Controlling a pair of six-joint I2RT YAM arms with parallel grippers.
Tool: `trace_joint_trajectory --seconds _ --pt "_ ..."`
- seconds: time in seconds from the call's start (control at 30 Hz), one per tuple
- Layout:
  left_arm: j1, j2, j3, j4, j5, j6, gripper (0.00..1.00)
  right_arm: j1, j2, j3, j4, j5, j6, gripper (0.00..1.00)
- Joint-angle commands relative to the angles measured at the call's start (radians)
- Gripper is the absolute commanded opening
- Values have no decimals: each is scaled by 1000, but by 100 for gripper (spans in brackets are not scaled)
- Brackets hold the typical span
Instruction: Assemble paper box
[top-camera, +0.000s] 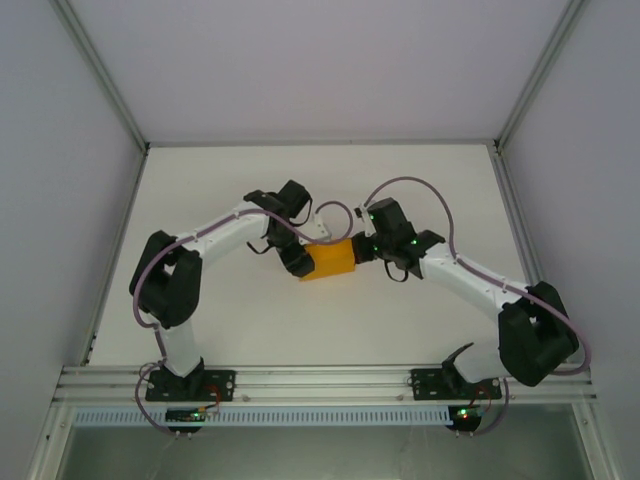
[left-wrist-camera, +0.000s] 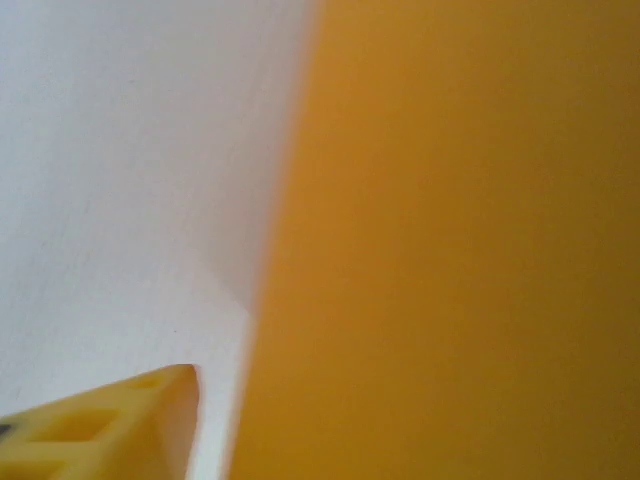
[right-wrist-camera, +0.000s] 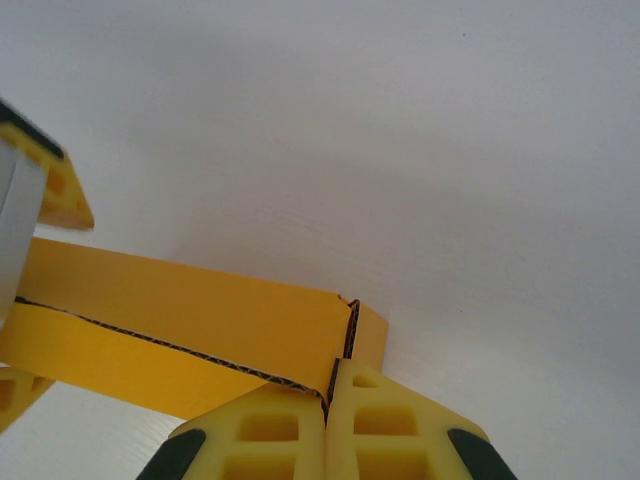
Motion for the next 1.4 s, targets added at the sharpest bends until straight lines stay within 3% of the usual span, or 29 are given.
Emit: trace_joint_trajectory --seconds 0.0,0.23,0.43,0.47,0.57,0.67,0.8,1.07,1.23,1.37 --pt "-4 -51 23 29 -11 -31 100 33 28 23 -195 90 81 0" --pt "-11 -164 -38 74 -37 -109 100 61 70 50 -256 193 197 0" --pt "-14 -283 -98 82 -213 -307 100 85 79 85 -287 208 215 0" --pt "-14 -309 -114 93 -216 -332 97 89 84 92 -292 207 215 0" --pt "-12 -356 -147 128 -226 -390 72 94 103 122 -311 207 217 0" --pt "-9 -363 -157 136 -218 -423 55 100 125 155 -325 216 218 0" --pt "-9 -352 -172 145 -189 -443 42 102 153 191 -361 208 223 0" --pt "-9 -325 -198 175 -195 -464 42 112 193 223 -386 189 234 0" --pt "-8 -285 -185 182 -207 -451 33 114 192 233 -402 174 233 0" --pt "-8 -273 -178 205 -202 -439 32 119 195 242 -409 187 220 0"
